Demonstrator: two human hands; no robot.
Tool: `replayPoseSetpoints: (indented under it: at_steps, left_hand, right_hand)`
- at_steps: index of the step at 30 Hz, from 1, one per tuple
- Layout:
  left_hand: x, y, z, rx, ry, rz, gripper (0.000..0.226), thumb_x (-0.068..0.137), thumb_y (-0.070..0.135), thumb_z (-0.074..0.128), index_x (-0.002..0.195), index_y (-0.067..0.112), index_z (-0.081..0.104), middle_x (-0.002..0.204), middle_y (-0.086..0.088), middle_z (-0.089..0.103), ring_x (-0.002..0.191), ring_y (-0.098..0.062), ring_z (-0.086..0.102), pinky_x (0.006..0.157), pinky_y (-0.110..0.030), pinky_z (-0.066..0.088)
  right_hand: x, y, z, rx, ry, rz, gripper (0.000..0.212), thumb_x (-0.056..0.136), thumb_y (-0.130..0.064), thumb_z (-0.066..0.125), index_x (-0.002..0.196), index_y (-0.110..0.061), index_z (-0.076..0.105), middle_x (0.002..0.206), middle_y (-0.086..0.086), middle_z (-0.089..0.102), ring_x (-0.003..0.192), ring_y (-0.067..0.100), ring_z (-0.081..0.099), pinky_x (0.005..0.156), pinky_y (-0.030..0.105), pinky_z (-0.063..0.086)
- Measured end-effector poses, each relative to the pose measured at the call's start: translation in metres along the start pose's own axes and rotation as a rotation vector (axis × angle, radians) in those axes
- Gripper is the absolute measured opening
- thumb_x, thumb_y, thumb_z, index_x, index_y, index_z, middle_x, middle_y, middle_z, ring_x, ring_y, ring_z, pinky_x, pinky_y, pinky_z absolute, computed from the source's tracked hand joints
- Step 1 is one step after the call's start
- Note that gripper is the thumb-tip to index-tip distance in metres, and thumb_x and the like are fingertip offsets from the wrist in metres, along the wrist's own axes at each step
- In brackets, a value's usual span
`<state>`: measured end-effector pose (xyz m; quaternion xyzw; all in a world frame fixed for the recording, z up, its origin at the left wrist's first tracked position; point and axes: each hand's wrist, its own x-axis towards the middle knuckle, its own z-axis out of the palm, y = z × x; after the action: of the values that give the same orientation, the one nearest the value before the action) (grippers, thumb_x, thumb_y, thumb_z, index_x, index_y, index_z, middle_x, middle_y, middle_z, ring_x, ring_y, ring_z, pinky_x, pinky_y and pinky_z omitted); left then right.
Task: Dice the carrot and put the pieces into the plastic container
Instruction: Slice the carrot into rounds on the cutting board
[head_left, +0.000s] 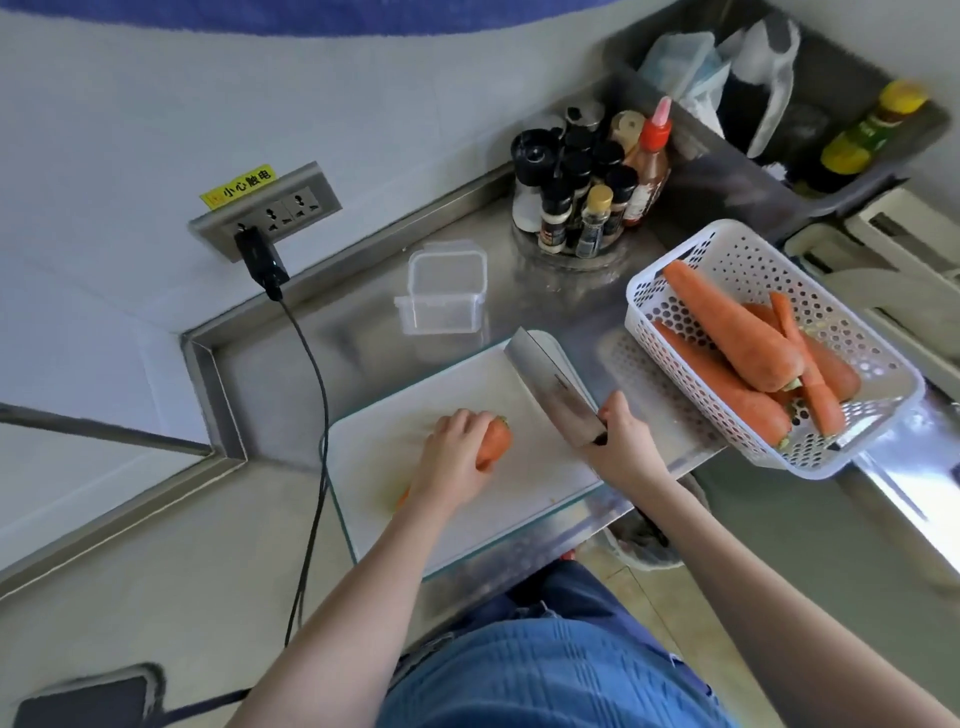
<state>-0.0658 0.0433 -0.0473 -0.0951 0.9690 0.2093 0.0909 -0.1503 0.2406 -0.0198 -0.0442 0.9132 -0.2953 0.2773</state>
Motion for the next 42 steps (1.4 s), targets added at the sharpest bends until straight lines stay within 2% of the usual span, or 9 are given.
replayPoseSetpoints:
  at_steps: [7, 12, 14, 17, 24, 28, 33, 38, 42]
  left_hand:
    - [0.004, -0.002, 0.004, 0.071, -0.014, 0.192, 0.052, 0.072, 0.021, 0.073, 0.12, 0.014, 0.055, 0.113, -0.008, 0.055, 0.098, -0.031, 0.052, 0.077, -0.04, 0.046]
    - [-0.001, -0.009, 0.004, 0.047, 0.009, 0.238, 0.048, 0.068, 0.014, 0.077, 0.113, 0.009, 0.059, 0.109, -0.01, 0.058, 0.092, -0.033, 0.056, 0.071, -0.04, 0.051]
    - [-0.003, -0.008, 0.005, 0.041, 0.025, 0.249, 0.047, 0.066, 0.013, 0.078, 0.109, 0.008, 0.06, 0.107, -0.009, 0.059, 0.09, -0.033, 0.057, 0.068, -0.04, 0.052]
    - [-0.005, -0.007, 0.005, 0.046, 0.031, 0.283, 0.05, 0.06, 0.012, 0.082, 0.104, 0.009, 0.06, 0.103, -0.009, 0.06, 0.086, -0.033, 0.058, 0.06, -0.039, 0.054]
    - [-0.008, -0.004, 0.005, 0.126, 0.044, 0.463, 0.059, 0.06, 0.011, 0.083, 0.104, 0.013, 0.045, 0.098, -0.01, 0.057, 0.084, -0.032, 0.058, 0.056, -0.039, 0.054]
    - [-0.014, 0.005, 0.014, 0.095, 0.124, 0.465, 0.057, 0.06, 0.006, 0.082, 0.105, 0.01, 0.048, 0.098, -0.013, 0.059, 0.083, -0.033, 0.059, 0.058, -0.04, 0.054]
    - [-0.013, 0.018, 0.029, 0.167, 0.17, 0.467, 0.051, 0.059, 0.008, 0.08, 0.107, 0.007, 0.061, 0.107, -0.009, 0.061, 0.101, -0.026, 0.047, 0.067, -0.04, 0.056]
    - [-0.004, 0.016, 0.03, 0.24, 0.242, 0.594, 0.037, 0.078, 0.021, 0.048, 0.112, 0.009, 0.057, 0.108, -0.006, 0.063, 0.104, -0.022, 0.047, 0.084, -0.032, 0.043]
    - [0.01, 0.017, 0.03, 0.284, 0.289, 0.703, 0.024, 0.082, 0.017, 0.046, 0.103, 0.008, 0.052, 0.096, -0.009, 0.064, 0.096, -0.023, 0.047, 0.074, -0.033, 0.051]
  right_hand:
    - [-0.011, -0.015, 0.005, 0.065, 0.022, 0.065, 0.025, 0.094, -0.036, 0.052, 0.092, -0.013, 0.044, 0.074, 0.001, 0.055, 0.068, 0.023, 0.052, 0.053, 0.031, 0.036]
    - [-0.013, -0.004, 0.004, 0.031, 0.011, 0.062, 0.015, 0.094, -0.017, 0.048, 0.084, -0.008, 0.044, 0.076, 0.015, 0.06, 0.061, 0.029, 0.05, 0.054, 0.032, 0.043]
    - [-0.017, -0.004, 0.003, -0.002, -0.031, 0.025, 0.019, 0.094, -0.016, 0.046, 0.077, -0.012, 0.039, 0.078, 0.019, 0.059, 0.061, 0.034, 0.054, 0.059, 0.041, 0.051]
    - [-0.024, -0.006, 0.004, -0.057, -0.032, -0.024, 0.032, 0.095, -0.016, 0.043, 0.069, -0.022, 0.027, 0.069, 0.011, 0.051, 0.057, 0.031, 0.053, 0.057, 0.041, 0.051]
    - [-0.031, 0.004, -0.001, -0.092, -0.091, -0.082, 0.017, 0.1, -0.018, 0.039, 0.085, -0.01, 0.036, 0.076, 0.02, 0.057, 0.066, 0.036, 0.06, 0.06, 0.045, 0.05]
    - [-0.037, 0.011, 0.001, -0.157, -0.068, -0.143, 0.016, 0.102, -0.022, 0.034, 0.088, -0.017, 0.032, 0.065, 0.008, 0.046, 0.058, 0.028, 0.045, 0.049, 0.036, 0.035]
    - [-0.044, 0.015, 0.007, -0.253, -0.04, -0.187, 0.01, 0.104, -0.03, 0.03, 0.097, -0.023, 0.028, 0.062, 0.005, 0.043, 0.055, 0.029, 0.048, 0.042, 0.029, 0.025]
    - [-0.048, 0.016, 0.015, -0.344, -0.01, -0.192, 0.019, 0.104, -0.032, 0.029, 0.115, -0.018, 0.032, 0.06, 0.005, 0.044, 0.058, 0.032, 0.053, 0.047, 0.031, 0.035]
    - [-0.053, 0.014, 0.02, -0.365, -0.047, -0.206, 0.018, 0.104, -0.031, 0.031, 0.114, -0.016, 0.033, 0.058, 0.003, 0.042, 0.057, 0.033, 0.053, 0.052, 0.036, 0.044]
